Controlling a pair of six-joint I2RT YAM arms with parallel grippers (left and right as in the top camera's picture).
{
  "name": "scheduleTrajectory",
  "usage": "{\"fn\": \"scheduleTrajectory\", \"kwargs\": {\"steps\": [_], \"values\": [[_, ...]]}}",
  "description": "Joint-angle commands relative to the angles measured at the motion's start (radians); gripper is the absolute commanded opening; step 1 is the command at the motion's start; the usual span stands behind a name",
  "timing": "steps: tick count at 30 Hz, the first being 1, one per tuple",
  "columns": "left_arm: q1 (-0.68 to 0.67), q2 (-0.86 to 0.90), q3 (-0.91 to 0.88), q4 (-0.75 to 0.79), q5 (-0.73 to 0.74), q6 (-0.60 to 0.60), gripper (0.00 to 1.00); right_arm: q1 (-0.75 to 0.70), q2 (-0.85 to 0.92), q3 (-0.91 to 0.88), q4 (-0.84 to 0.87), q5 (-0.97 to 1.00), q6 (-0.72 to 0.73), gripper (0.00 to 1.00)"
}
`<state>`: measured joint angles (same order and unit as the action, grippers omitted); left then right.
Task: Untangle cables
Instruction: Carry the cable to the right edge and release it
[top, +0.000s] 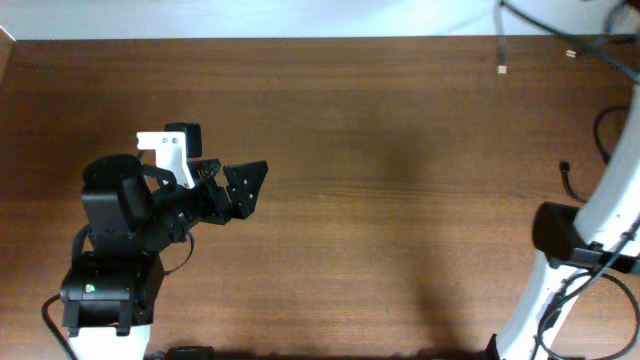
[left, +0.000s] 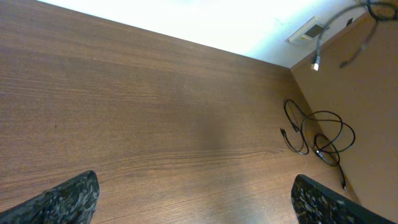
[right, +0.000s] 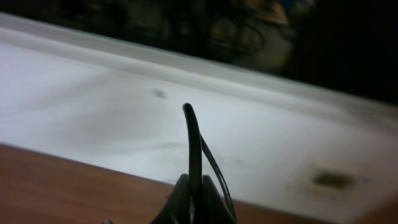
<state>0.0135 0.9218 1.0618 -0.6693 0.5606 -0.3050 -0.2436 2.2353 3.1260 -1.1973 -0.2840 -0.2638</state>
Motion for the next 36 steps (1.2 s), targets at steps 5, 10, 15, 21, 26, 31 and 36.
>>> {"fn": "scheduleTrajectory", "kwargs": {"steps": [5, 10, 15, 21, 26, 31, 36], "values": [[0.002, -0.007, 0.008, 0.002, -0.008, 0.023, 0.99, -0.328, -0.030, 0.016, -0.005, 0.012, 0.101, 0.04], [0.002, -0.007, 0.008, 0.002, -0.008, 0.018, 0.99, -0.478, -0.030, 0.016, -0.031, 0.159, 0.101, 0.04], [0.002, -0.007, 0.008, 0.002, -0.007, -0.009, 0.99, -0.570, -0.022, 0.014, -0.047, 0.231, 0.106, 0.04], [0.002, -0.007, 0.008, 0.002, -0.007, -0.024, 0.99, -0.639, -0.016, -0.010, -0.074, 0.307, 0.128, 0.04], [0.002, -0.007, 0.008, 0.002, -0.007, -0.039, 0.99, -0.668, -0.016, -0.053, -0.088, 0.295, 0.157, 0.99], [0.002, -0.007, 0.008, 0.002, -0.008, -0.039, 0.99, -0.666, -0.017, -0.052, -0.094, 0.017, 0.157, 0.99], [0.003, -0.007, 0.008, 0.003, -0.008, -0.038, 0.99, -0.666, -0.017, -0.052, -0.115, -0.195, 0.158, 0.99]]}}
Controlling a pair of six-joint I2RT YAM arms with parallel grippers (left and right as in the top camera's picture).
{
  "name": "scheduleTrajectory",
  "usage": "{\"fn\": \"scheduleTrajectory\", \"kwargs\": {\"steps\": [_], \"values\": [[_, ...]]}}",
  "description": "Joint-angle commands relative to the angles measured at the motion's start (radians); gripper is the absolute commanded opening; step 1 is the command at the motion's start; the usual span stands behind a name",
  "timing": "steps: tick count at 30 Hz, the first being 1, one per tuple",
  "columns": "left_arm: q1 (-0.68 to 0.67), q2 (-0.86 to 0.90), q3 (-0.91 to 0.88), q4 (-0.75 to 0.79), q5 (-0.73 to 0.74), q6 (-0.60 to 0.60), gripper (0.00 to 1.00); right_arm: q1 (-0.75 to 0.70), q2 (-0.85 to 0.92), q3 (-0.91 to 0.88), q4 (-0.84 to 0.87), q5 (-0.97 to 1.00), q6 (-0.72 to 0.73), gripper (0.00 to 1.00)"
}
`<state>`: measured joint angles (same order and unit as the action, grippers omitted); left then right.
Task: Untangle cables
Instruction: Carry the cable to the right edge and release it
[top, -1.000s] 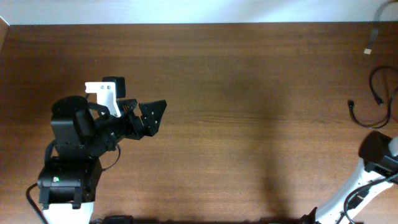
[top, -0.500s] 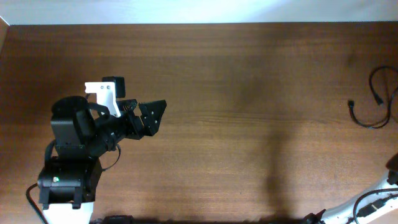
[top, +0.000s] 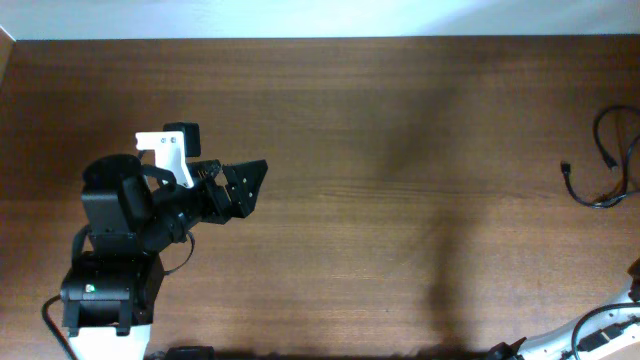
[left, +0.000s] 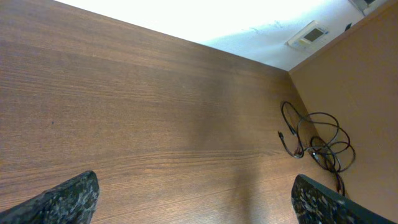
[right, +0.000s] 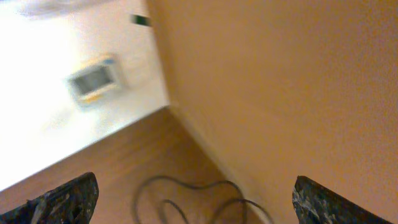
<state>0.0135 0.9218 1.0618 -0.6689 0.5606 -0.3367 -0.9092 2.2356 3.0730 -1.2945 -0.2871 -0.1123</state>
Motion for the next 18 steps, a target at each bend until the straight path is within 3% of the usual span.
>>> {"fn": "scheduleTrajectory", "kwargs": {"steps": [1, 4, 9, 10, 15, 18], "values": [[0.003, -0.007, 0.008, 0.005, -0.008, -0.006, 0.99, 0.000, -0.017, 0.001, -0.040, -0.259, 0.006, 0.99], [0.002, -0.007, 0.008, 0.008, -0.007, -0.006, 0.99, 0.018, -0.017, -0.002, -0.108, -0.326, 0.006, 0.99], [0.002, -0.007, 0.008, 0.008, -0.007, -0.007, 0.99, 0.070, -0.017, -0.116, -0.311, -0.190, 0.005, 1.00], [0.002, -0.007, 0.008, 0.008, -0.007, -0.007, 0.99, 0.081, -0.017, -0.158, -0.330, -0.183, 0.006, 0.95], [0.002, -0.007, 0.008, 0.008, -0.007, -0.006, 0.99, 0.112, -0.017, -0.371, -0.351, -0.183, 0.004, 0.95], [0.002, -0.007, 0.008, 0.008, -0.007, -0.006, 0.99, 0.111, -0.017, -0.454, -0.363, -0.190, -0.068, 0.98]]}}
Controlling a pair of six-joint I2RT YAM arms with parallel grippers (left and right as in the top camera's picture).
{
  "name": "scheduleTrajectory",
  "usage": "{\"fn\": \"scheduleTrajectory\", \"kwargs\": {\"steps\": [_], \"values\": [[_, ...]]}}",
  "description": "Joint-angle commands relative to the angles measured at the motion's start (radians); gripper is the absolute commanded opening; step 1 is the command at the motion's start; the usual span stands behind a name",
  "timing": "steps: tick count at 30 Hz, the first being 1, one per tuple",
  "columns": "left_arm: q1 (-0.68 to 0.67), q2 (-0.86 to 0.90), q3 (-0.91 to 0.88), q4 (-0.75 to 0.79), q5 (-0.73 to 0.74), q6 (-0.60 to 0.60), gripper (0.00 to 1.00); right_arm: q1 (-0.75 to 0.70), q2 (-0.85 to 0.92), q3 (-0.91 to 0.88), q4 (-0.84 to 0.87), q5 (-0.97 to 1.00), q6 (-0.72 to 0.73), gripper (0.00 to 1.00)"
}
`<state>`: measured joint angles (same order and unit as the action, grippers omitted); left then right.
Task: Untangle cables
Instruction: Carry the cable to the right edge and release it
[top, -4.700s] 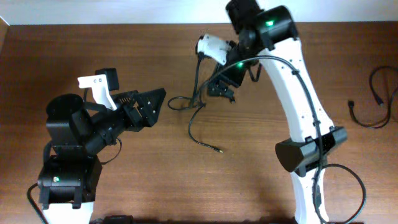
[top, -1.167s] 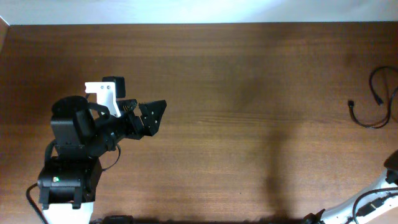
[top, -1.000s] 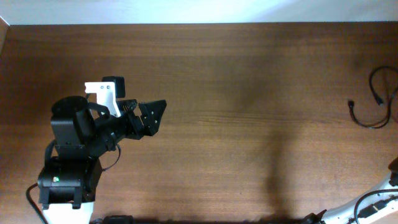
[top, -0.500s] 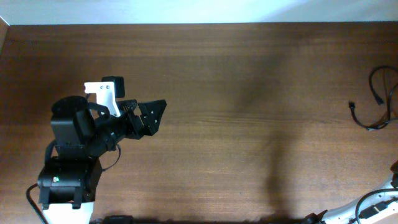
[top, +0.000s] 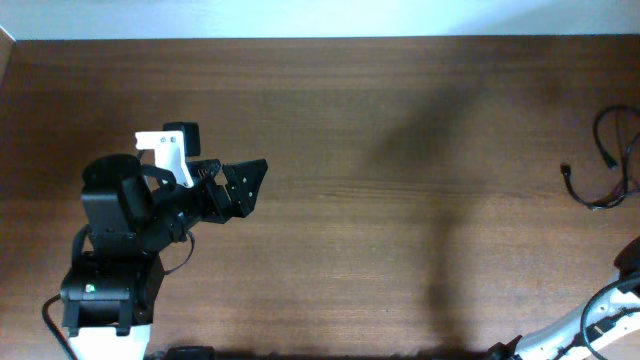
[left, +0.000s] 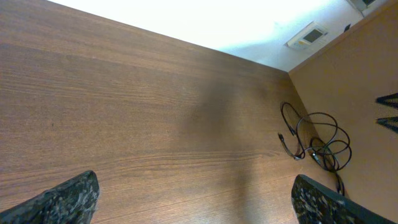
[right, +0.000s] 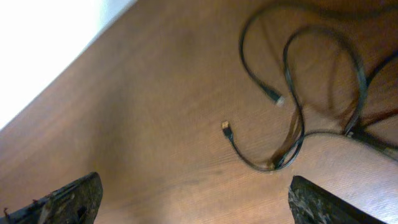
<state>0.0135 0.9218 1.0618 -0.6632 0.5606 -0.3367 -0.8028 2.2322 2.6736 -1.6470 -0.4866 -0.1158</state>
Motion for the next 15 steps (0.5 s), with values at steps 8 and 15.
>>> {"fn": "scheduleTrajectory", "kwargs": {"steps": [8, 15], "values": [[0.003, -0.007, 0.008, -0.012, -0.008, -0.006, 0.99, -0.011, -0.072, -0.134, -0.052, 0.103, -0.124, 0.99], [0.003, -0.007, 0.008, -0.012, -0.008, 0.022, 0.99, -0.029, -0.397, -0.162, -0.052, 0.103, -0.089, 0.99]]}}
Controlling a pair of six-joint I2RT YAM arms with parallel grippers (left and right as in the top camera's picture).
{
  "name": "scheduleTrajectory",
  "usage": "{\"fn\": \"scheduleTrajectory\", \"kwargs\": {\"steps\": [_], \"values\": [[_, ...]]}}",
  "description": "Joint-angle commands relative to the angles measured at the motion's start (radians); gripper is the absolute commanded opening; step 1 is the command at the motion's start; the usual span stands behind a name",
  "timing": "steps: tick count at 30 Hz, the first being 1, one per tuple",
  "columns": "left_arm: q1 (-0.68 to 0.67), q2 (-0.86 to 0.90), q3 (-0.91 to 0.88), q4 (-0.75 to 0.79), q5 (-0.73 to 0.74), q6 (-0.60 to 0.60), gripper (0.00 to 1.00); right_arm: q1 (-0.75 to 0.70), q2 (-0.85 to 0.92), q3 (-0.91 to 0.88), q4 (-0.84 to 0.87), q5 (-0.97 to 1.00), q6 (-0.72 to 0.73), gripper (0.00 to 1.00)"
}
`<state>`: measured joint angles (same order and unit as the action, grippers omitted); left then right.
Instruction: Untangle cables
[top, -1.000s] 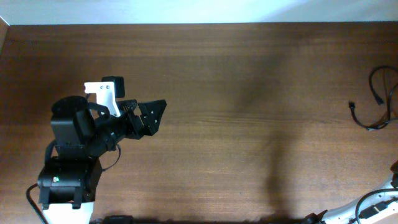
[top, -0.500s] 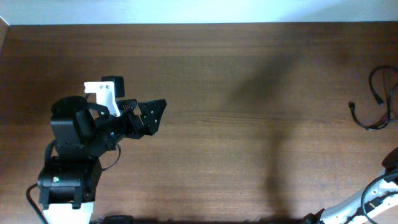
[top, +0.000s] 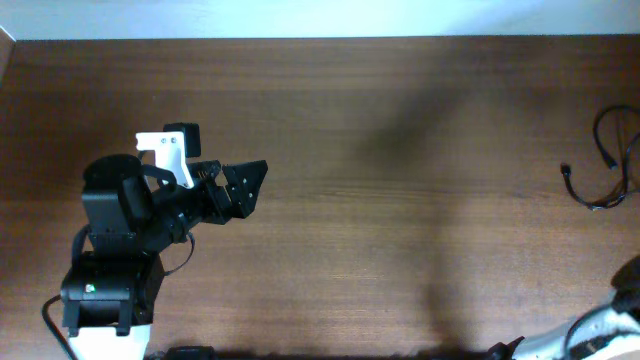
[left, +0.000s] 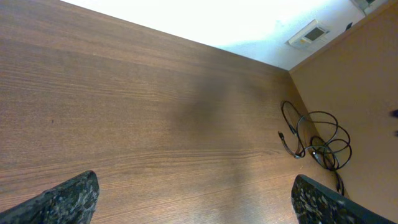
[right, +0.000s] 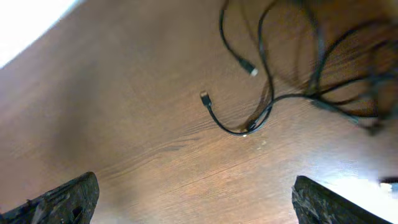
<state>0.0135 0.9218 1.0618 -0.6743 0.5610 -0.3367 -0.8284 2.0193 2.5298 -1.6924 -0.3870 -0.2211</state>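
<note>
A loose tangle of thin black cables (top: 605, 165) lies at the table's right edge. In the right wrist view the cable tangle (right: 292, 74) fills the upper right, with two plug ends pointing left. My right gripper (right: 196, 198) hovers above the wood short of the tangle, open and holding nothing. Overhead, only a bit of the right arm (top: 625, 300) shows at the bottom right corner. My left gripper (top: 246, 187) stays far off at the table's left, open and empty. Its own view shows the cable tangle (left: 314, 140) in the distance.
The brown wooden table (top: 400, 200) ends at a white wall along the back. A tan side panel (left: 360, 93) stands just past the cables on the right. The left arm's base (top: 105, 290) sits at the front left.
The right wrist camera has shifted, so the cables now sit higher and further right in its view. Overhead, the right arm shows lower in the corner. The left arm and cables have not moved.
At first my right gripper was shut on a black cable, held up high at the back right with ends dangling. Then it was open and the cable lay with the pile at the right edge. Since then it has looked down on the pile, still open.
</note>
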Motion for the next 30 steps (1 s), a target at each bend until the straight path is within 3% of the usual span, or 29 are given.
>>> {"fn": "scheduleTrajectory", "kwargs": {"steps": [1, 6, 11, 17, 22, 30], "values": [[0.003, -0.007, 0.008, -0.002, -0.008, 0.044, 0.99, -0.003, -0.257, -0.050, -0.006, 0.003, 0.040, 0.99], [0.003, -0.007, 0.008, -0.001, -0.089, 0.055, 0.99, -0.003, -0.561, -0.267, -0.006, 0.030, 0.057, 0.99], [-0.009, -0.007, 0.008, 0.003, -0.124, 0.055, 0.99, -0.003, -0.750, -0.523, 0.016, 0.055, 0.007, 0.99], [-0.040, -0.007, 0.008, 0.016, -0.141, 0.055, 0.99, -0.003, -0.896, -1.040, 0.303, 0.044, -0.032, 0.99], [-0.037, -0.007, 0.008, 0.033, -0.139, 0.050, 0.99, -0.003, -0.874, -1.344, 0.700, 0.050, 0.062, 0.99], [-0.037, -0.007, 0.008, 0.037, -0.140, 0.050, 0.99, -0.003, -0.550, -1.381, 0.945, 0.156, 0.107, 1.00]]}}
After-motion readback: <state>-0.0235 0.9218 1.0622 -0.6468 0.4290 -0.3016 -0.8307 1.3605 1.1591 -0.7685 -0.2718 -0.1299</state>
